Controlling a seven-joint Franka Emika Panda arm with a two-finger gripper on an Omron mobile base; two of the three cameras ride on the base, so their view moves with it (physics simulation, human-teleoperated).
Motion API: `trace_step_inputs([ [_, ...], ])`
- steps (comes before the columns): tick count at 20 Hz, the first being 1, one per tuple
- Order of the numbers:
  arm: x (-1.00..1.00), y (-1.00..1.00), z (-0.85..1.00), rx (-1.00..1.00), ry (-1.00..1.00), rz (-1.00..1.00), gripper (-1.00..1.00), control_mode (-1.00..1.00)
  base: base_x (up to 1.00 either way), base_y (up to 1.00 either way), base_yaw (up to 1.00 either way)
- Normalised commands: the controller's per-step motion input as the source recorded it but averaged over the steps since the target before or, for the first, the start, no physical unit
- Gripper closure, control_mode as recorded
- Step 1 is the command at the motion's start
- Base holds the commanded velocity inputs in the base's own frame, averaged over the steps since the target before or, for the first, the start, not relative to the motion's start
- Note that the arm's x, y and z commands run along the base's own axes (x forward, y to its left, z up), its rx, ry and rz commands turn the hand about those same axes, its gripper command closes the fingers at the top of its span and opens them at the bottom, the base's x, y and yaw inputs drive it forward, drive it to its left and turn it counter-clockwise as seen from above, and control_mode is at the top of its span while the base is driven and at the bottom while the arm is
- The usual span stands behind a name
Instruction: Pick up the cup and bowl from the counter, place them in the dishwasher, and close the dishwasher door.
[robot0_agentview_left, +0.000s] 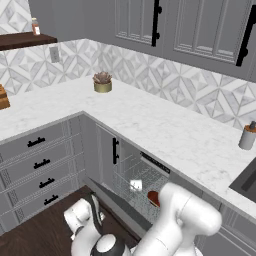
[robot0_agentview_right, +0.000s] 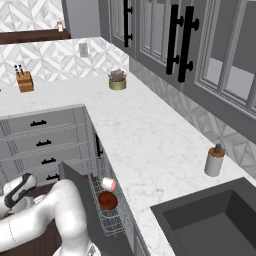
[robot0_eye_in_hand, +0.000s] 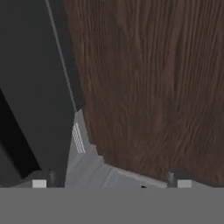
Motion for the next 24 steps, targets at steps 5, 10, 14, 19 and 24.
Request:
trace_step_inputs([
  [5, 0.49, 0.36, -0.60, -0.41, 0.31, 0.11, -1.00, -1.00, 0.00, 0.00, 0.00],
  [10, 0.66, 0.29, -0.52, -0.39, 0.32, 0.08, -1.00, -1.00, 0.00, 0.00, 0.00],
  [14, 0.60, 0.29, -0.61, -0.43, 0.30, 0.06, -1.00, -1.00, 0.00, 0.00, 0.00],
  [19, 0.43, 0.22, -0.59, -0.49, 0.23, 0.03, -1.00, -1.00, 0.00, 0.00, 0.00],
  [24, 0.24, 0.00, -0.09, -0.60, -0.01, 0.00, -1.00, -1.00, 0.00, 0.00, 0.00],
])
